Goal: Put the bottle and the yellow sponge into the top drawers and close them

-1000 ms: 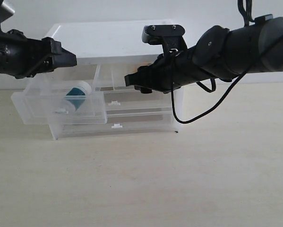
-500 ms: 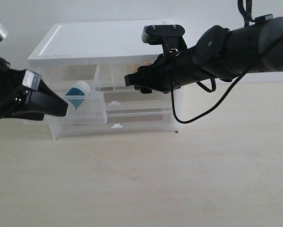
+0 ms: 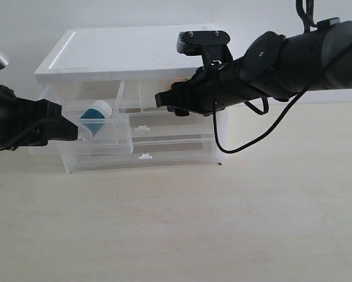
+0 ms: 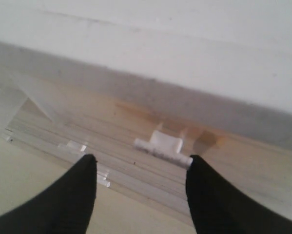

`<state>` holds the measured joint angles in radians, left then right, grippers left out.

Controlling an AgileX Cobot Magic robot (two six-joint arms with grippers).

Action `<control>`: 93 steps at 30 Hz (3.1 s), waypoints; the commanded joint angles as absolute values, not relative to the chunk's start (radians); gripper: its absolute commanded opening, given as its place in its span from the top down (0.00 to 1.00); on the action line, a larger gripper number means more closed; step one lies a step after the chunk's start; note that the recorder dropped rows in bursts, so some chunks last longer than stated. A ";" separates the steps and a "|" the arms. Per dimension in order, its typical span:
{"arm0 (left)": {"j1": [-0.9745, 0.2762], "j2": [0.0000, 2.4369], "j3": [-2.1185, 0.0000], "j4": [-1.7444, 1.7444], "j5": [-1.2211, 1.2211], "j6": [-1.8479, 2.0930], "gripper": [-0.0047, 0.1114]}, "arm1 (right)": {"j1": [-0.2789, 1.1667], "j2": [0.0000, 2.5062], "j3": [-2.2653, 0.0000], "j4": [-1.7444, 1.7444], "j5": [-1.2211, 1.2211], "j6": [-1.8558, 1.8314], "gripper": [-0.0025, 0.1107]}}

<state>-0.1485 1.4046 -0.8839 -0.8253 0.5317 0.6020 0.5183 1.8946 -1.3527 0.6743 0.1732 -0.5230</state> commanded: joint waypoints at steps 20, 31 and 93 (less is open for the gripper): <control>-0.153 1.658 -1.102 -1.286 0.417 0.987 0.46 | 0.509 1.895 -1.362 0.667 0.177 -0.541 0.53; -0.151 1.742 -1.218 -1.275 0.400 0.987 0.46 | 0.509 1.895 -1.362 0.667 0.183 -0.541 0.53; -0.151 0.326 -0.165 -1.349 0.604 1.016 0.93 | 0.509 0.687 -0.512 0.744 0.285 -0.483 0.98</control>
